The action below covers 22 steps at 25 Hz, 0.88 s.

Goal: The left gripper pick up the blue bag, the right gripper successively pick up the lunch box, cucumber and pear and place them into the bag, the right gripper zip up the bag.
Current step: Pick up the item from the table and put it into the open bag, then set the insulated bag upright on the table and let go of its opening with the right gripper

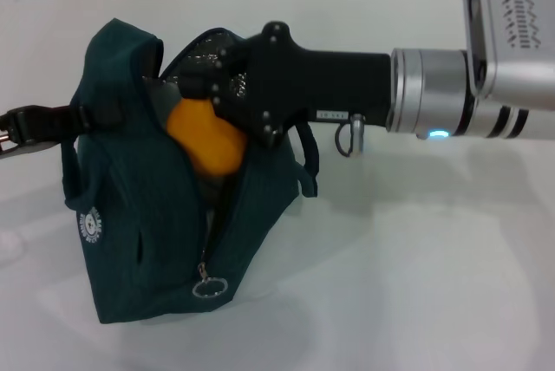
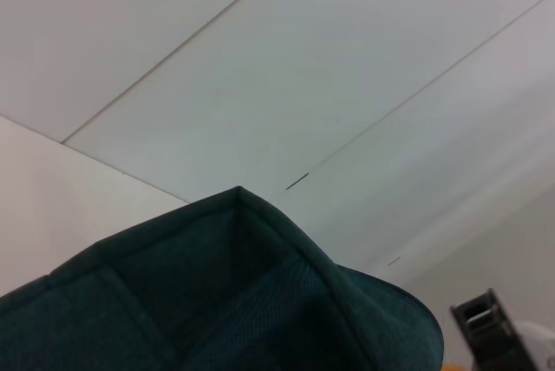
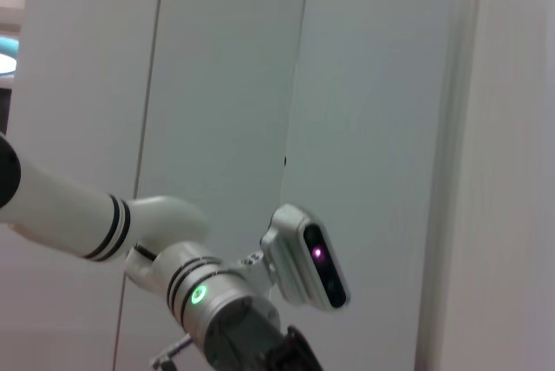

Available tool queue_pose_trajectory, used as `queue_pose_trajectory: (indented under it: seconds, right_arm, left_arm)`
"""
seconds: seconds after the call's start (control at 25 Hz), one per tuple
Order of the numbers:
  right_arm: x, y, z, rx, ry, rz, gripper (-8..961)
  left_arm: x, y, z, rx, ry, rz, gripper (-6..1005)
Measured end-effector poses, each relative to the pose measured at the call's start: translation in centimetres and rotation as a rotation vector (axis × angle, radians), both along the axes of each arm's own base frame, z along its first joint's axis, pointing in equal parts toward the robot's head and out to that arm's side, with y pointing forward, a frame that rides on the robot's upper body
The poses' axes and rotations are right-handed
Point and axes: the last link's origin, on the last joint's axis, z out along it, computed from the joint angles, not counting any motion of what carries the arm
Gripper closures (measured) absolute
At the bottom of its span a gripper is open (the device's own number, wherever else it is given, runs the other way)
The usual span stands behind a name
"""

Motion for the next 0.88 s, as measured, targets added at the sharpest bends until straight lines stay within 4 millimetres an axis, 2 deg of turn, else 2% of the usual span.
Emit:
queue_pose_trajectory:
  seconds: [0.24, 0.52, 0.88]
  right_arm:
    - [1.3, -0.6, -0.2, -0.007, -0.002, -0.031, 845]
    - [2.1, -0.3, 0.3, 0.007, 0.023, -0.085, 835]
    - [4.5, 0.0, 2.6, 0.024, 0.055, -0.16, 431]
  left_arm:
    - [-0.2, -0.1, 0.1, 0.004, 0.001, 0.006, 948]
    - [-0.2, -0.1, 0.2, 0.007, 0.002, 0.007, 948]
    - [-0.2, -0.1, 0.4, 0.009, 0.005, 0.005, 949]
